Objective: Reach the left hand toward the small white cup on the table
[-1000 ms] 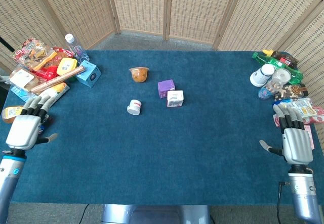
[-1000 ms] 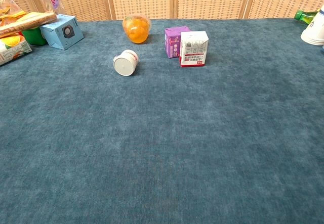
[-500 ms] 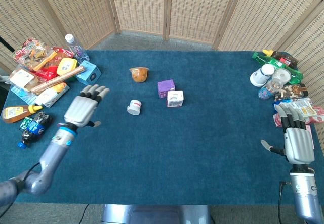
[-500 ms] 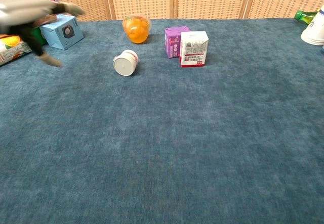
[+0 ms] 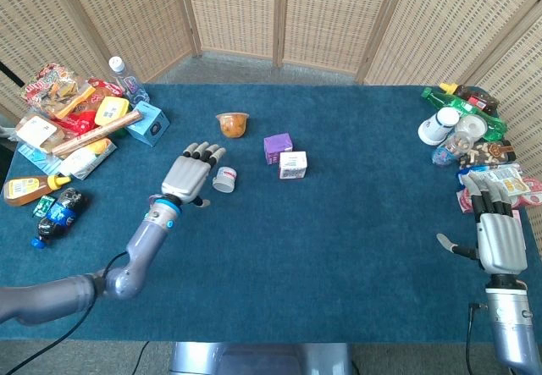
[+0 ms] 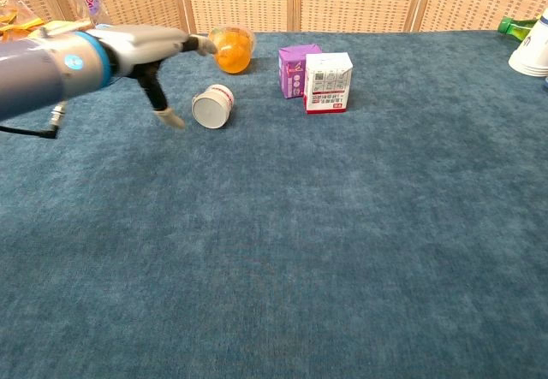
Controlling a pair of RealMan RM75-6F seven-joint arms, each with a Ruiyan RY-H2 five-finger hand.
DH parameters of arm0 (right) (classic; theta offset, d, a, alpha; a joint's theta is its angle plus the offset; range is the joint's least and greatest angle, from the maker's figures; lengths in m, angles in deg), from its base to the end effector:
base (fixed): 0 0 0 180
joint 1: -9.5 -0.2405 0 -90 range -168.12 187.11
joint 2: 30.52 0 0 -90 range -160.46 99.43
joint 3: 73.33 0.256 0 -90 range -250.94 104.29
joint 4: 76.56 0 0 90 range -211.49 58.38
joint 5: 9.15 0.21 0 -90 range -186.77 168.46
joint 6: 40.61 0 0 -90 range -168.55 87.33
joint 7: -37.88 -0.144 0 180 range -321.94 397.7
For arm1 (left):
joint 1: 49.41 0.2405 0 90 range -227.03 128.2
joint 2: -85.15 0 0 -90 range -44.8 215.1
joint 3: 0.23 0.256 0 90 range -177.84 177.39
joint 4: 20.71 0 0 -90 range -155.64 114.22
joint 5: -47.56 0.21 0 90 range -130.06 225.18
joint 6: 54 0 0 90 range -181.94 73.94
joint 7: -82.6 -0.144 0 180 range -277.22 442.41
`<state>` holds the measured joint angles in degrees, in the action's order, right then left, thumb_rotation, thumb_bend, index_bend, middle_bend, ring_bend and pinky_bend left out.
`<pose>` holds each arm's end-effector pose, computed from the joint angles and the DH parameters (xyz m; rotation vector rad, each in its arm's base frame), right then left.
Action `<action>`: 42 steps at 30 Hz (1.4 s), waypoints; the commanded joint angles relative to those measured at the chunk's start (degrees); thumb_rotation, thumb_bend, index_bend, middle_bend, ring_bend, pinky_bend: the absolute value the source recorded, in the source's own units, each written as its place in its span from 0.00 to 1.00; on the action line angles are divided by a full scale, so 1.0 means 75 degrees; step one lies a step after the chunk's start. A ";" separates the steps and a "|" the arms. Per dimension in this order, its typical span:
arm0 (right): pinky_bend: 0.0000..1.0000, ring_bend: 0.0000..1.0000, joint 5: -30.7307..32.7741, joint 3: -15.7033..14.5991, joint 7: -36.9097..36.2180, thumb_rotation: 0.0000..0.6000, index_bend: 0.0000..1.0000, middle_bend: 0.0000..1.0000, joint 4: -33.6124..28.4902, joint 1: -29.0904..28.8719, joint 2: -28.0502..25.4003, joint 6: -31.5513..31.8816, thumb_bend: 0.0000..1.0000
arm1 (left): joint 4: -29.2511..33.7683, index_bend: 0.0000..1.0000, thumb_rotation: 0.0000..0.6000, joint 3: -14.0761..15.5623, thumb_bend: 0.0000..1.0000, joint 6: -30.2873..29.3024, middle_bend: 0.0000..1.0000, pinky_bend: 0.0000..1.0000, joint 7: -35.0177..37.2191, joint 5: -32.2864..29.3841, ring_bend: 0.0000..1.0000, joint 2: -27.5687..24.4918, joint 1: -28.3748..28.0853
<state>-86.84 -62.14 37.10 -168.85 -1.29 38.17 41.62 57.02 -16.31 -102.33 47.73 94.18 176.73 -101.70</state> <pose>-0.2908 -0.2402 0.1558 1.2350 -0.9256 1.0588 -0.1147 0.3994 -0.0206 -1.8587 -0.8654 -0.7621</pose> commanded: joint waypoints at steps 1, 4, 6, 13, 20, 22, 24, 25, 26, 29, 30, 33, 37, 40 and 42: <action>0.00 0.00 0.0022 0.0012 -0.0036 1.00 0.00 0.00 0.0000 0.0004 -0.0008 -0.0007 0.00 | -0.0186 0.04 1.00 -0.0004 0.14 0.0007 0.00 0.10 -0.0153 -0.0276 0.00 0.0198 -0.0194; 0.00 0.00 0.0024 0.0013 -0.0071 1.00 0.00 0.00 -0.0004 0.0004 -0.0019 -0.0018 0.00 | -0.0341 0.04 1.00 0.0029 0.14 0.0018 0.00 0.10 -0.0248 -0.0579 0.00 0.0323 -0.0325; 0.00 0.00 0.0011 0.0002 -0.0069 1.00 0.00 0.00 -0.0006 0.0001 -0.0020 -0.0026 0.00 | -0.0426 0.04 1.00 0.0044 0.14 0.0049 0.00 0.10 -0.0299 -0.0781 0.00 0.0378 -0.0414; 0.00 0.00 0.0018 -0.0003 -0.0094 1.00 0.00 0.00 -0.0024 0.0002 -0.0027 -0.0041 0.00 | -0.0752 0.10 1.00 0.0056 0.14 0.0157 0.02 0.31 -0.0364 -0.1209 0.05 0.0599 -0.0731; 0.00 0.00 0.0030 0.0002 -0.0139 1.00 0.00 0.00 -0.0030 0.0001 -0.0037 -0.0057 0.00 | -0.1133 0.18 1.00 0.0194 0.13 0.0226 0.24 0.50 -0.0607 -0.1550 0.25 0.0910 -0.1055; 0.00 0.00 0.0031 0.0003 -0.0162 1.00 0.00 0.00 -0.0038 0.0005 -0.0042 -0.0056 0.00 | -0.1218 0.20 1.00 0.0275 0.13 0.0249 0.27 0.52 -0.0706 -0.1568 0.28 0.0953 -0.1126; 0.00 0.00 0.0036 0.0007 -0.0191 1.00 0.00 0.00 -0.0039 0.0009 -0.0049 -0.0055 0.00 | -0.1285 0.26 1.00 0.0297 0.13 0.0188 0.37 0.56 -0.0689 -0.1513 0.37 0.1009 -0.1163; 0.00 0.00 0.0038 0.0008 -0.0201 1.00 0.00 0.00 -0.0037 0.0010 -0.0050 -0.0055 0.00 | -0.1305 0.28 1.00 0.0303 0.13 0.0146 0.41 0.59 -0.0669 -0.1473 0.41 0.1027 -0.1167; 0.00 0.00 0.0033 0.0009 -0.0210 1.00 0.00 0.00 -0.0033 0.0008 -0.0051 -0.0055 0.00 | -0.1316 0.30 1.00 0.0305 0.13 0.0084 0.45 0.61 -0.0643 -0.1429 0.45 0.1044 -0.1170; 0.00 0.00 0.0011 -0.0004 -0.0208 1.00 0.00 0.00 -0.0029 0.0005 -0.0048 -0.0059 0.00 | -0.1312 0.33 1.00 0.0332 0.13 -0.0054 0.51 0.64 -0.0640 -0.1319 0.50 0.1049 -0.1179; 0.00 0.00 0.0006 -0.0009 -0.0207 1.00 0.00 0.00 -0.0033 0.0006 -0.0048 -0.0060 0.00 | -0.1306 0.34 1.00 0.0340 0.13 -0.0104 0.53 0.64 -0.0652 -0.1298 0.52 0.1049 -0.1179; 0.00 0.00 -0.0006 -0.0012 -0.0202 1.00 0.00 0.00 -0.0043 0.0010 -0.0049 -0.0046 0.00 | -0.1257 0.37 1.00 0.0352 0.13 -0.0205 0.55 0.65 -0.0662 -0.1259 0.54 0.1032 -0.1172; 0.00 0.00 0.0001 -0.0012 -0.0206 1.00 0.00 0.00 -0.0050 0.0017 -0.0052 -0.0040 0.00 | -0.1169 0.37 1.00 0.0366 0.13 -0.0286 0.56 0.65 -0.0640 -0.1207 0.55 0.0972 -0.1143; 0.00 0.00 -0.0003 -0.0016 -0.0196 1.00 0.00 0.00 -0.0049 0.0015 -0.0052 -0.0044 0.00 | -0.1032 0.38 1.00 0.0359 0.13 -0.0401 0.56 0.65 -0.0594 -0.1112 0.55 0.0880 -0.1104; 0.00 0.00 0.0002 -0.0013 -0.0190 1.00 0.00 0.00 -0.0047 0.0013 -0.0049 -0.0045 0.00 | -0.0859 0.39 1.00 0.0343 0.12 -0.0510 0.56 0.65 -0.0549 -0.1018 0.56 0.0774 -0.1061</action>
<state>-86.82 -62.24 35.67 -169.20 -1.19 37.80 41.28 49.94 -13.66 -105.69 43.38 86.12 182.99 -109.88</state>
